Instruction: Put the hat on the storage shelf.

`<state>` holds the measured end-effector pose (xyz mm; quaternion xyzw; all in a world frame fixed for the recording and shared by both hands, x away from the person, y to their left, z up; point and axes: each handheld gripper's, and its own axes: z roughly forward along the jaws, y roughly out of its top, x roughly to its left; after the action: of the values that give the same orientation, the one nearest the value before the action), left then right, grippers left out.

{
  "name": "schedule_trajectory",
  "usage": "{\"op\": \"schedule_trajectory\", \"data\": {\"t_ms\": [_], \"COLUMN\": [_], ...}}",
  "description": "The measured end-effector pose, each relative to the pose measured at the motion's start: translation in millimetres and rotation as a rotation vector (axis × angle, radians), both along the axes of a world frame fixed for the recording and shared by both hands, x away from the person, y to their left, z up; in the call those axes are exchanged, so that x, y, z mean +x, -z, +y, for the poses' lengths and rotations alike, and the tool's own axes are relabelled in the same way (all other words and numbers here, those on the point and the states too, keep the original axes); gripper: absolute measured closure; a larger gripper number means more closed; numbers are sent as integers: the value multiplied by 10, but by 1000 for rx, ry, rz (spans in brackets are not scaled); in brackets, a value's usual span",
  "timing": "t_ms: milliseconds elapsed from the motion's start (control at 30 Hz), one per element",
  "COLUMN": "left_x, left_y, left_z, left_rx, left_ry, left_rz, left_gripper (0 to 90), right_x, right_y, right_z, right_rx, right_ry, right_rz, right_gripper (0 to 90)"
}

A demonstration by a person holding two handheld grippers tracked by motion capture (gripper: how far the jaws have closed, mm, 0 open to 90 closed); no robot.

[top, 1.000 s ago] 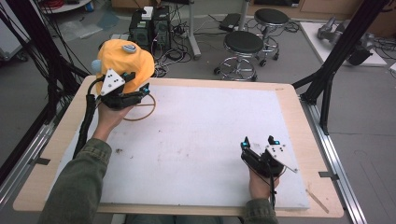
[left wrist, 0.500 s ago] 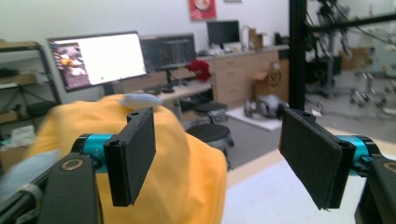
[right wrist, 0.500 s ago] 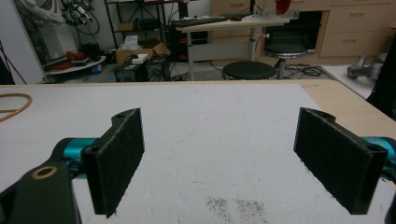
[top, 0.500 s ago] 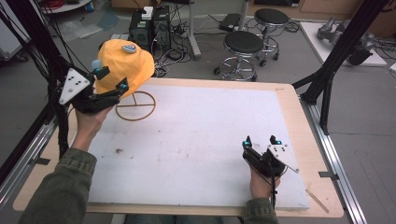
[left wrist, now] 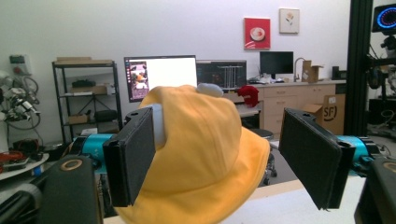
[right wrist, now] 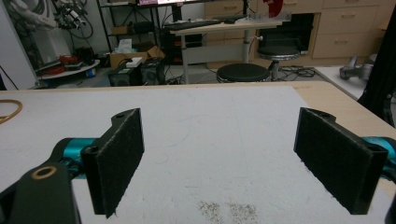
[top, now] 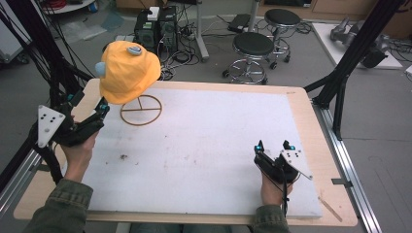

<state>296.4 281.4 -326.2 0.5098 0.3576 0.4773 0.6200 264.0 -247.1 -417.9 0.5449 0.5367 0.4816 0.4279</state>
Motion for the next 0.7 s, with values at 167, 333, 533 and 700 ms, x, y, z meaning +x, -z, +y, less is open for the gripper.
{"op": "schedule_trajectory", "data": {"t_ms": [167,333,533,700], "left_x": [-100,-178,-224,-254], "left_y": [163,333,507,671], "left_z": [50,106,196,231], "left_rx": [-12,-9,-26,-16], "left_ry": [-10,-33,-47,-58], "left_rz": [1,25,52,91], "left_gripper": [274,274,272,268], "right_x": [-7,-20,-26,-30], "right_y": [1,8,10,17], "right_z": [-7,-7,-15,-50], "right_rx": [6,3,2,3], "right_ry": [-2,-1,3,13], "right_rz": [0,-4,-5,-7], "right_gripper": [149,149,148,148]}}
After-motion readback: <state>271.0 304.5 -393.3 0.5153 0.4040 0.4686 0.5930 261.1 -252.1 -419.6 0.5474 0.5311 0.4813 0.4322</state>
